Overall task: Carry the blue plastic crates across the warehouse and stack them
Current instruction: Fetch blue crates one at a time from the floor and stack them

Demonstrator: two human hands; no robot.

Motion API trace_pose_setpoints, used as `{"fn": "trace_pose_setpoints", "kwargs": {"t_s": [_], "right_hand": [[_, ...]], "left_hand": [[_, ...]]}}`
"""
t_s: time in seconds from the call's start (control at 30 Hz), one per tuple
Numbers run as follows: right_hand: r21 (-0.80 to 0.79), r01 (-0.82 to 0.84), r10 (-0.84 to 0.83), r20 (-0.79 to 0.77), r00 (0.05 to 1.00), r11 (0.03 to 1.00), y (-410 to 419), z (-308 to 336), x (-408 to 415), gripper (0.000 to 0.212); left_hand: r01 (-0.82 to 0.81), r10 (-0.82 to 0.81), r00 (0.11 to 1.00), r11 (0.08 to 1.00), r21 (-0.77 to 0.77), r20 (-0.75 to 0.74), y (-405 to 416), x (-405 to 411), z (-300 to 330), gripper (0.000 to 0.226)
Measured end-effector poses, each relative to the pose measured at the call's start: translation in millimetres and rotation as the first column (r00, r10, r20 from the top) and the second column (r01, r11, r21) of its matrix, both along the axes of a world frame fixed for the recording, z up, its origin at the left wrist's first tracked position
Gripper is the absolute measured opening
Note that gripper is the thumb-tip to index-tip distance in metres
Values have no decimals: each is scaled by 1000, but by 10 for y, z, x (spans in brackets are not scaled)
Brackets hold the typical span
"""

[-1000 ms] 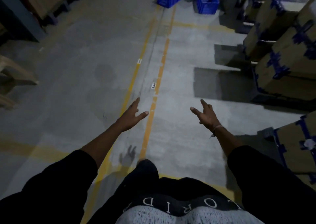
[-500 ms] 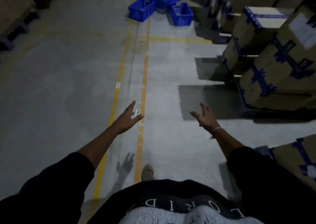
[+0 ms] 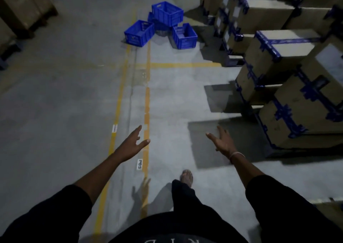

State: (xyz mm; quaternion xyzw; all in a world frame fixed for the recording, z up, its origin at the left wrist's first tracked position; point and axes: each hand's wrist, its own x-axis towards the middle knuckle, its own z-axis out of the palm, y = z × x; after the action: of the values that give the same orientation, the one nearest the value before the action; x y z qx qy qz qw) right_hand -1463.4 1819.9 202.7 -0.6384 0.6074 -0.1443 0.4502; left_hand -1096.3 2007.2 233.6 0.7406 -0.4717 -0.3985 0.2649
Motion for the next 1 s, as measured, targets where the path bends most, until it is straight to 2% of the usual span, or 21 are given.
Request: {"fn": "trace_pose_setpoints", "kwargs": {"t_s": [0.13, 0.33, 0.53, 0.67, 0.8, 0.9, 1.0], "right_hand": [[-3, -4, 4, 10, 1000, 1000, -1019, 77, 247, 107], [-41, -67, 66, -17, 998, 997, -2385, 447, 683, 104], [-55, -86, 83, -52, 995, 995, -3519, 466, 1132, 111], [-76, -119, 114, -72, 991, 990, -4269, 423, 1575, 98], [-77, -108, 102, -80, 992, 991, -5184, 287, 2129, 109], [-70, -100, 93, -90, 992, 993, -5796, 353, 2554, 106], [-93, -67, 61, -63, 996, 993, -6367, 433, 2966, 104]], "left_hand": [[-61, 61, 998, 998, 5, -29, -970, 226, 62, 95], [-55, 55, 998, 997, -59, 4, -2389, 439, 359, 90], [-60, 59, 998, 996, -61, -22, -3508, 782, 357, 92], [-47, 46, 999, 997, -54, -27, -4328, 1257, 264, 94], [-49, 48, 999, 996, -76, -12, -5256, 1893, 204, 92], [-58, 56, 998, 997, -49, -29, -5908, 2387, 263, 93], [-9, 10, 1000, 997, -80, 19, -6573, 2883, 355, 93]]}}
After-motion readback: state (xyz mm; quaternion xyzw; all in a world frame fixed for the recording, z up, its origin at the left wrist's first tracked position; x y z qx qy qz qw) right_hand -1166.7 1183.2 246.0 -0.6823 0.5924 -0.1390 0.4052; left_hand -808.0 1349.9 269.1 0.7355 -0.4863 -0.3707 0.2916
